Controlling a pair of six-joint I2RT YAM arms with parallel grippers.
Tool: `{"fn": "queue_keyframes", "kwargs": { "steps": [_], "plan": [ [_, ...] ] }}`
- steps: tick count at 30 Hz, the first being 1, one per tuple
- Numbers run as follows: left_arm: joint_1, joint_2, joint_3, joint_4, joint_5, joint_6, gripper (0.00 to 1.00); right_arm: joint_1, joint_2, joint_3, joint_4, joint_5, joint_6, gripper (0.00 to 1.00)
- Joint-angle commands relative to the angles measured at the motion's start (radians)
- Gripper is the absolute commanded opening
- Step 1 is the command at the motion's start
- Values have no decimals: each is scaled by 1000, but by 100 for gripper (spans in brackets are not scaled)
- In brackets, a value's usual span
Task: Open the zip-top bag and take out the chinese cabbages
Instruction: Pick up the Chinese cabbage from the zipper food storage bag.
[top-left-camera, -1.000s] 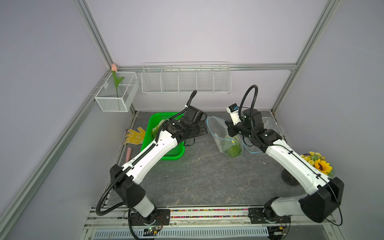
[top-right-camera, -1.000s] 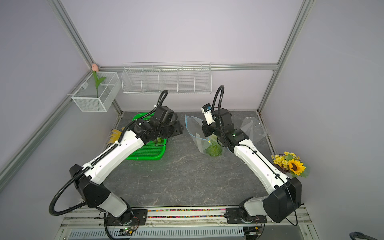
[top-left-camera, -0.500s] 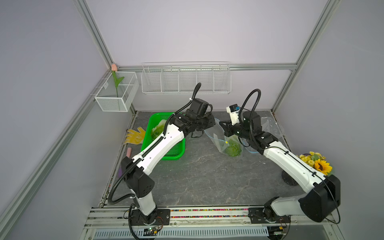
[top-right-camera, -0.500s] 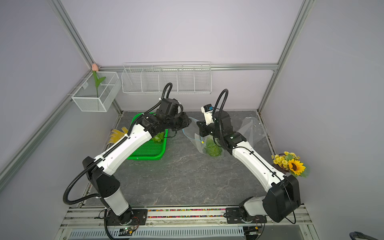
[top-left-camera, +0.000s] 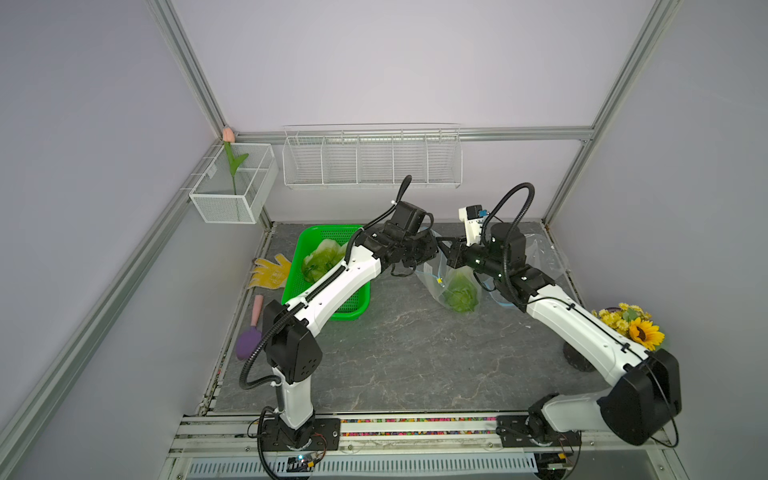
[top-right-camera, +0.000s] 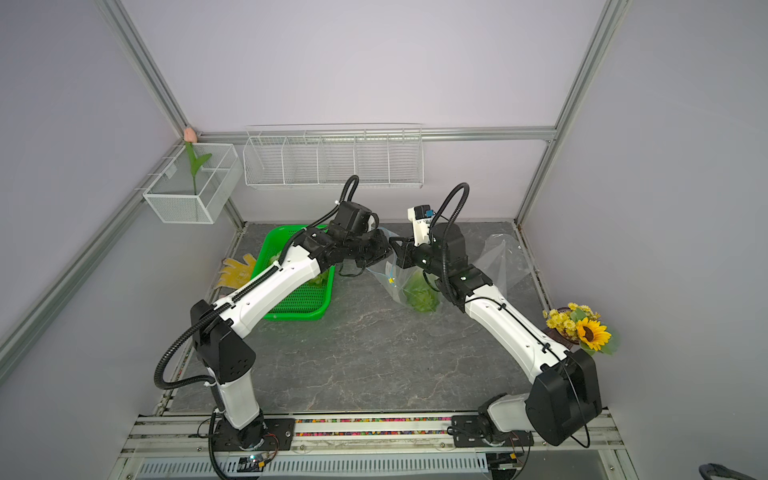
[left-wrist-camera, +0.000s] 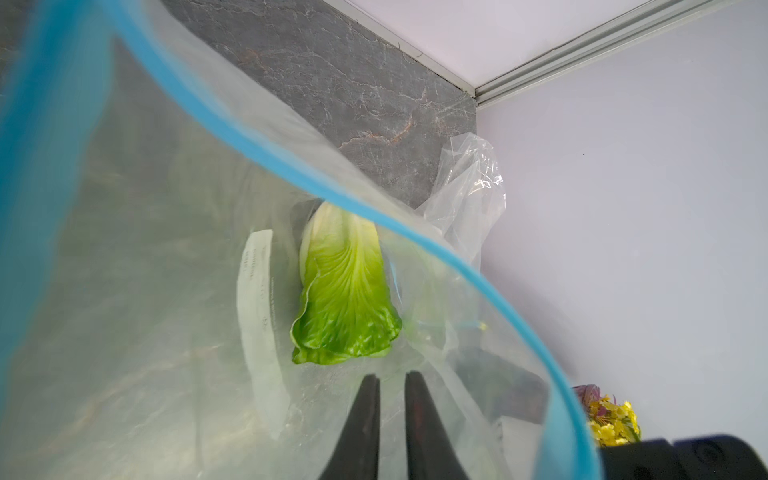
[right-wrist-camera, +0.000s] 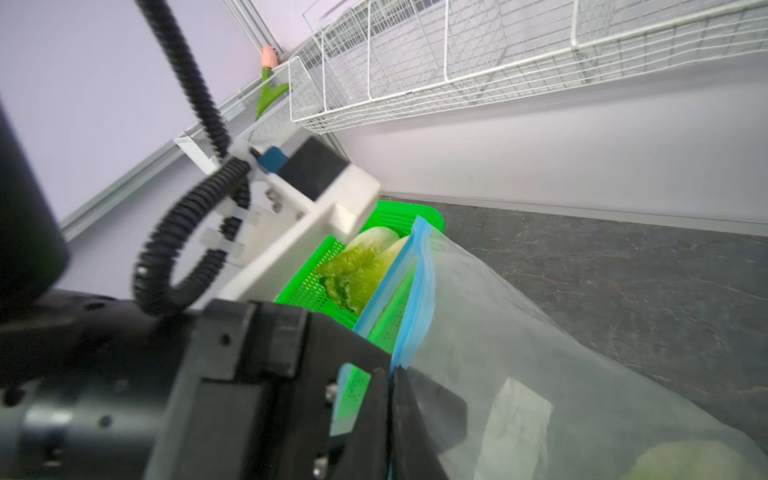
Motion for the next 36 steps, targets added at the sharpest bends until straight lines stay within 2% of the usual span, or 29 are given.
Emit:
{"fn": "queue_keyframes", "kwargs": {
  "steps": [1, 9, 14, 15, 18, 19, 21, 24, 29, 34, 36],
  "plan": [
    [9, 47, -6, 11, 30, -31, 16, -4, 14, -8, 90, -88, 53, 8],
    [15, 90, -28, 29, 31, -48, 19, -10, 25, -34, 186, -132, 135, 7],
    [20, 107, -49, 33, 29, -46, 20, -11, 23, -42, 192, -134, 140, 9],
    [24, 110, -54, 37, 33, -48, 20, -12, 19, -42, 187, -134, 137, 16],
    [26, 120, -65, 39, 39, -42, 20, -26, -8, -55, 150, -88, 121, 52],
    [27, 122, -70, 39, 37, -39, 20, -42, -22, -69, 139, -63, 121, 61],
    [30, 121, -89, 45, 42, -35, 19, -89, -54, -105, 120, -21, 138, 68],
    [35, 116, -129, 58, 57, -27, 18, -166, -101, -172, 72, 55, 150, 73],
    [44, 110, -199, 88, 91, -13, 13, -262, -98, -231, -68, 164, 123, 75],
    [50, 138, -212, 83, 144, 11, 12, -324, -5, -238, -163, 159, 117, 74],
    [52, 145, -214, 61, 159, 33, 5, -325, 44, -220, -205, 120, 119, 74]
  ]
}}
